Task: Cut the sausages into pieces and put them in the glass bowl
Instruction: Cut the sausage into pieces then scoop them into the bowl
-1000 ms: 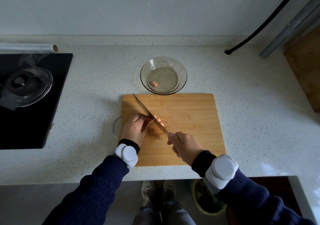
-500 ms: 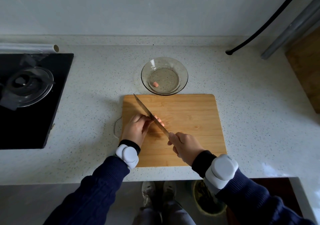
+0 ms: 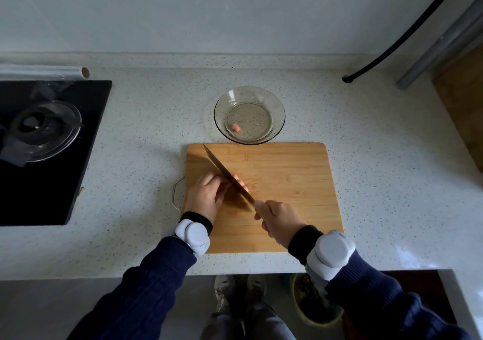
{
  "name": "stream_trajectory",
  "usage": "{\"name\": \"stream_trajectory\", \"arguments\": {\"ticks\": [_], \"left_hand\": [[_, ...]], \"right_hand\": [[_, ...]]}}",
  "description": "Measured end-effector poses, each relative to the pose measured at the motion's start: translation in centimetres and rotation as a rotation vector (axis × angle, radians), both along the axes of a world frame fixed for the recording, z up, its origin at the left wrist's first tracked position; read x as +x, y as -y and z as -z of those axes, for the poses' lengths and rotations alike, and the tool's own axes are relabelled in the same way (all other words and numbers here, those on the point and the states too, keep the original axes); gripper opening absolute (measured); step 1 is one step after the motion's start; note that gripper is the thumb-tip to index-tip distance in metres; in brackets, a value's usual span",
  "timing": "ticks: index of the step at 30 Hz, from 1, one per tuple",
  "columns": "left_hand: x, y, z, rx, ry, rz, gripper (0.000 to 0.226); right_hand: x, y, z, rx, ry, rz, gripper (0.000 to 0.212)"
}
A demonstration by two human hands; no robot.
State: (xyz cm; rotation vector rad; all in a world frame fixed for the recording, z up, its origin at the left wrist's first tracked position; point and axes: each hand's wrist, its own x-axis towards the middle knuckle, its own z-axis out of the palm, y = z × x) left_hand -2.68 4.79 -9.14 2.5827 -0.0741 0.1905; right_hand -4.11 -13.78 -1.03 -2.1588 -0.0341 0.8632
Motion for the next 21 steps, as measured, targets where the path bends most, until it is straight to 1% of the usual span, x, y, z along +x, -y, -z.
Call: {"name": "stream_trajectory", "arguments": {"ticks": [10, 15, 21], "left_hand": [[0.0, 0.0, -0.2, 0.001, -0.030, 0.001, 0.011], [-0.2, 0.2, -0.6, -0.016, -0.013, -0.010, 0.012], [-0.2, 0.5, -1.0, -0.012, -0.016, -0.025, 0.013]], "right_hand": [[-0.6, 0.4, 1.2, 0.030, 0.057, 0.027, 0.038], [-0.5, 0.8, 1.4, 0.048, 0.003, 0.047, 0.038], [-0.9, 1.4, 1.6, 0.103, -0.014, 0.122, 0.038]]}}
